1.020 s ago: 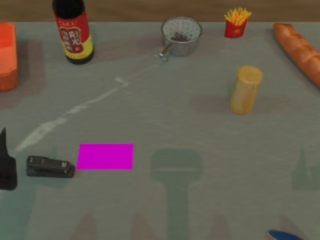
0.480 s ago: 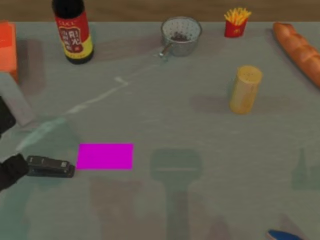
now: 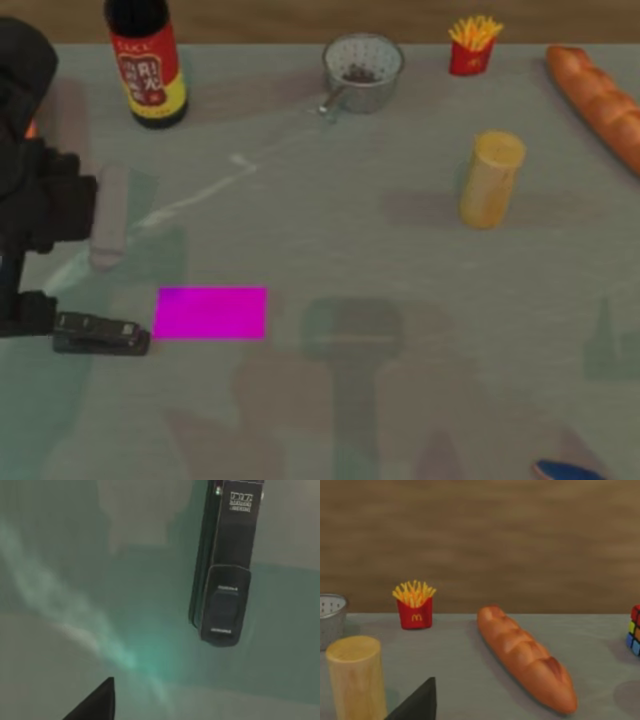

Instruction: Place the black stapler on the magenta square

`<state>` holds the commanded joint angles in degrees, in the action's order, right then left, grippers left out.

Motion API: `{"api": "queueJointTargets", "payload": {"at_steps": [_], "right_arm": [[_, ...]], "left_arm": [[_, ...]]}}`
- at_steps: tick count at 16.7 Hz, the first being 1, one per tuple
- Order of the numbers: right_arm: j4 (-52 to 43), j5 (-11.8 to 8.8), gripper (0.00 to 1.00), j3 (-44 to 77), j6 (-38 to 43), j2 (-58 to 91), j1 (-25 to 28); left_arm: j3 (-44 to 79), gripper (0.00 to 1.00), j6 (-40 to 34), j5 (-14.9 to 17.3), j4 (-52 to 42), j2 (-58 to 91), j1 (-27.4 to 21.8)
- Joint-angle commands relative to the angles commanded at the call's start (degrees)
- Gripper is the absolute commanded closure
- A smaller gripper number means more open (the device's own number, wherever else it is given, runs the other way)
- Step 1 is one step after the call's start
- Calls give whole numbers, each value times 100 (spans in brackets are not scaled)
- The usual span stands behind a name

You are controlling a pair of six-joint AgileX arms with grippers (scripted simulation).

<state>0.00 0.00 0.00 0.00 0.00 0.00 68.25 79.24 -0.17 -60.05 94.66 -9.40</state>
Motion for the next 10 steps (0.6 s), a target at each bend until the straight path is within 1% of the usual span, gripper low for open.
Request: {"api": "queueJointTargets", "payload": {"at_steps": [3,10], "right_arm": [[0,0,0,0,0,0,0],[0,0,0,0,0,0,0]], "left_arm": [[363,0,375,13,-249,403,-39],[305,0,404,12,-160,457,-20]]}}
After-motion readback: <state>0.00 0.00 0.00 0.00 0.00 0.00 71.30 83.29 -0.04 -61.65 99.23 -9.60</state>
